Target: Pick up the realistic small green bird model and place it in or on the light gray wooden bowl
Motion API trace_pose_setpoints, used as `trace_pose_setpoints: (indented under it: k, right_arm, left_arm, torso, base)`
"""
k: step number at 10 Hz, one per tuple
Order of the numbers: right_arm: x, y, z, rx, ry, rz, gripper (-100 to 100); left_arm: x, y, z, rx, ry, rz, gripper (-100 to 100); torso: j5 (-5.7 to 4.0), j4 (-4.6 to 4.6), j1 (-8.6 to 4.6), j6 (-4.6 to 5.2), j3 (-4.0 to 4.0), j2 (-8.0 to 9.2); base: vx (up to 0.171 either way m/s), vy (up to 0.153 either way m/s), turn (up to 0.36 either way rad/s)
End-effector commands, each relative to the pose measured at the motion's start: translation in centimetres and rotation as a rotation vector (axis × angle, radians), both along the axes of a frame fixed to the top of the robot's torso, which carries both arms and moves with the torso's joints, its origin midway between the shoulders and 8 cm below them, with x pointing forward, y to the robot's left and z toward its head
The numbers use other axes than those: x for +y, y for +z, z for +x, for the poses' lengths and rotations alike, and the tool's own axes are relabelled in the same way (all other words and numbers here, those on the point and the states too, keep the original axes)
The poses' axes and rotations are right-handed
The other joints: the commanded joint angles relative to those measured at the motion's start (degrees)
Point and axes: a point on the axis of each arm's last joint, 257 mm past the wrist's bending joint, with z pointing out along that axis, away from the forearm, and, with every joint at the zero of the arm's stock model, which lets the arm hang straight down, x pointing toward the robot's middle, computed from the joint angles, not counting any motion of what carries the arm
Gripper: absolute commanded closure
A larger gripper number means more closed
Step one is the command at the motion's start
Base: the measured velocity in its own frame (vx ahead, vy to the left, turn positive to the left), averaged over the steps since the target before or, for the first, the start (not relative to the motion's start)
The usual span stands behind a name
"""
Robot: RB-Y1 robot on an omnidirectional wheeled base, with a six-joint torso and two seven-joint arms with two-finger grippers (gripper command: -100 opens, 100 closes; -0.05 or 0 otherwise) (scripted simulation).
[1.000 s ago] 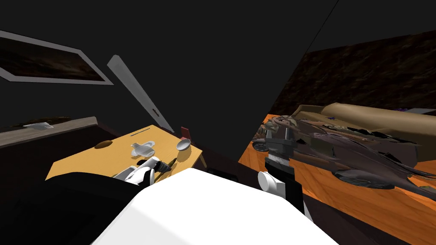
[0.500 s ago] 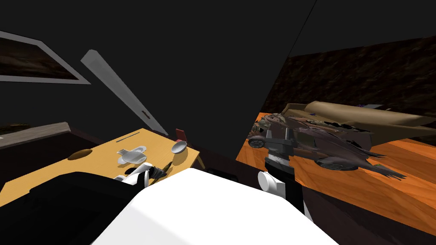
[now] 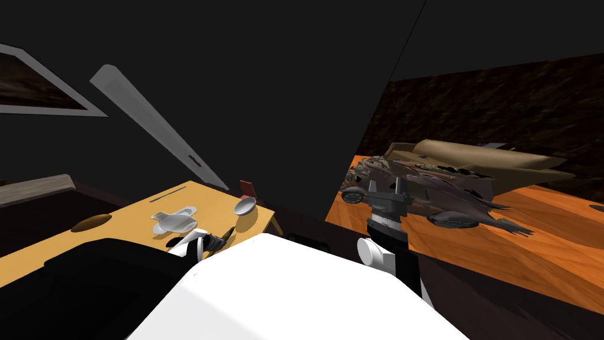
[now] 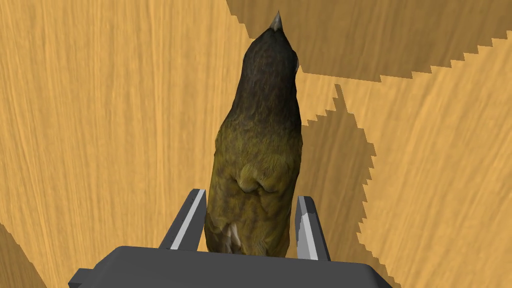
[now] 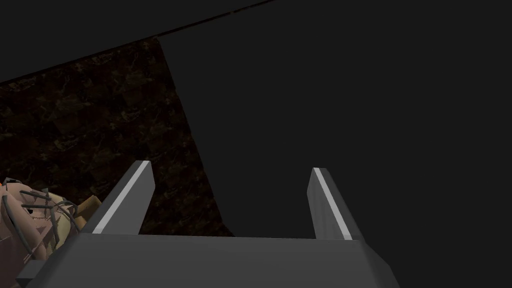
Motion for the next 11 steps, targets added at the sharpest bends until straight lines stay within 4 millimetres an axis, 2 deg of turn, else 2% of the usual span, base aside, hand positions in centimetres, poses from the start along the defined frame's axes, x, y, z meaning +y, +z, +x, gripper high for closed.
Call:
trace_pose_setpoints:
  k: [1, 3, 4, 5, 7, 8, 9, 11]
  right_arm:
    - [0.0, 0.0, 0.0, 0.000, 0.000, 0.000, 0]
    - [0.0, 0.0, 0.0, 0.000, 0.000, 0.000, 0]
    - [0.0, 0.0, 0.0, 0.000, 0.000, 0.000, 0]
    - [0.0, 0.0, 0.0, 0.000, 0.000, 0.000, 0]
    - [0.0, 0.0, 0.0, 0.000, 0.000, 0.000, 0]
    - [0.0, 0.0, 0.0, 0.000, 0.000, 0.000, 0]
    - [0.0, 0.0, 0.0, 0.000, 0.000, 0.000, 0]
    - [0.0, 0.0, 0.0, 0.000, 0.000, 0.000, 0]
  left_arm:
    - [0.0, 0.0, 0.0, 0.000, 0.000, 0.000, 100]
    - [0.0, 0.0, 0.0, 0.000, 0.001, 0.000, 100]
    - [0.0, 0.0, 0.0, -0.001, 0.001, 0.000, 0]
    - [-0.4, 0.0, 1.6, 0.001, -0.030, -0.005, 100]
    - [-1.9, -0.1, 4.9, 0.008, -0.095, -0.022, 100]
    - [-1.0, 0.7, 5.9, -0.007, -0.107, 0.003, 100]
    - [-2.2, 0.3, 7.1, 0.003, -0.133, -0.015, 100]
    - [-3.5, -0.8, 5.6, 0.027, -0.114, -0.054, 100]
  torso:
    - [0.00, 0.00, 0.00, 0.00, 0.00, 0.00]
    - [0.00, 0.00, 0.00, 0.01, 0.00, 0.00]
    - [0.00, 0.00, 0.00, 0.02, 0.00, 0.00]
    - [-0.01, 0.00, -0.01, 0.02, 0.00, 0.00]
    - [-0.01, -0.04, 0.03, -0.15, -0.02, -0.02]
    - [-0.02, -0.02, 0.00, -0.12, -0.01, 0.00]
    - [-0.01, 0.02, 0.01, 0.06, -0.01, -0.04]
    - [0.07, -0.04, 0.01, 0.00, -0.04, -0.05]
  base:
    - [0.000, 0.000, 0.000]
    - [0.000, 0.000, 0.000]
    - [0.000, 0.000, 0.000]
    - [0.008, 0.010, 0.212]
    - [0.018, 0.016, 0.400]
    - [0.005, 0.003, 0.119]
    - [0.010, 0.010, 0.178]
    - [0.011, 0.011, 0.034]
